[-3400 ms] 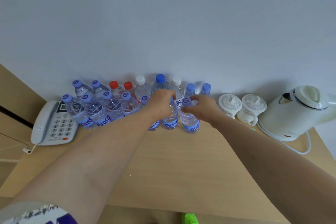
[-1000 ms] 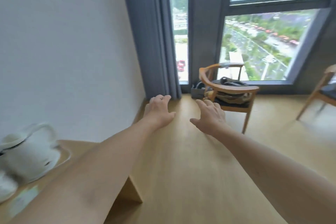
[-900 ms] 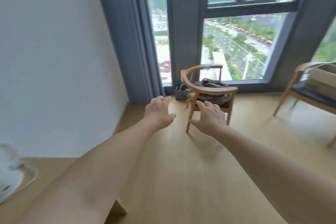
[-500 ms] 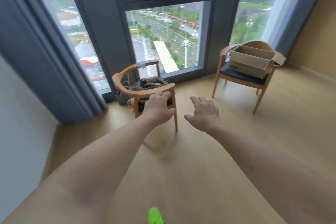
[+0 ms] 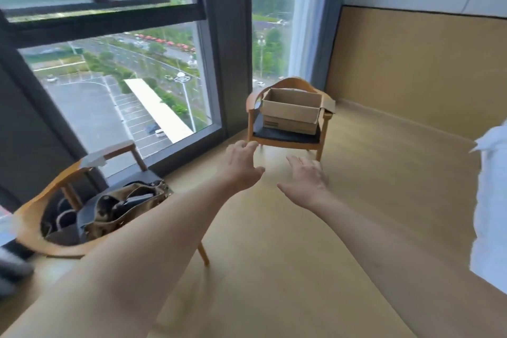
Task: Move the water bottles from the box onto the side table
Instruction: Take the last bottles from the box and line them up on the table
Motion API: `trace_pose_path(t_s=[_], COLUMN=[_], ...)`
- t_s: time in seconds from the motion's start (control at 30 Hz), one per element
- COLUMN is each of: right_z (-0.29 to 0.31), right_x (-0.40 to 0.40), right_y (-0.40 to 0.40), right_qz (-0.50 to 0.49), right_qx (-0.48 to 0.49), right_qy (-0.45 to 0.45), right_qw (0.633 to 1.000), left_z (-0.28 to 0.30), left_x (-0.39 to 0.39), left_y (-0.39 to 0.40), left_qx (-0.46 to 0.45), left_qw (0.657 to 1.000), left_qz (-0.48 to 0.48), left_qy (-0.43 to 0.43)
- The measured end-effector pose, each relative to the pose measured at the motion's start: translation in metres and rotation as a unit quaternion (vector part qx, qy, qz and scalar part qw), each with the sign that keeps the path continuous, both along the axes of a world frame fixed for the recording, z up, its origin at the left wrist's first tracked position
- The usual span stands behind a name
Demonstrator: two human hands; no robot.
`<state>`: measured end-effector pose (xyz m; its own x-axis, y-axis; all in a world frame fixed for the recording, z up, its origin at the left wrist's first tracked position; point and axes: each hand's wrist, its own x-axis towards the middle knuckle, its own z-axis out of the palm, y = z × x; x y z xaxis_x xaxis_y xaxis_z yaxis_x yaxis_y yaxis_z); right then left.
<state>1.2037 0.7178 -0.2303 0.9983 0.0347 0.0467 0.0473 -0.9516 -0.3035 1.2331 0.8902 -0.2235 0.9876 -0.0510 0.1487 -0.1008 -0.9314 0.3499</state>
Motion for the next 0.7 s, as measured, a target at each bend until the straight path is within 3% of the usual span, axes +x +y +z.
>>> trace_pose_path(t_s=[0.27, 0.47, 0.7], right_z=[-0.017, -0.044, -0.047], right_x=[0.157, 0.304, 0.468], right_y=[-0.032, -0.060, -0.086], right_qz=[-0.070, -0.080, -0.072], right_qx=[0.009, 0.034, 0.027], right_qy=[0.030, 0.032, 0.053], right_qw=[0.997, 0.996, 0.996], left_z=[-0.030, -0.056, -0.046], left_x=[0.180, 0.326, 0.478], left_y=[-0.026, -0.050, -0.076], left_qx=[0.009, 0.020, 0.025], left_qw=[0.997, 0.996, 0.996], left_qz=[-0.076, -0.079, -0.087], left_qy=[0.007, 0.023, 0.028])
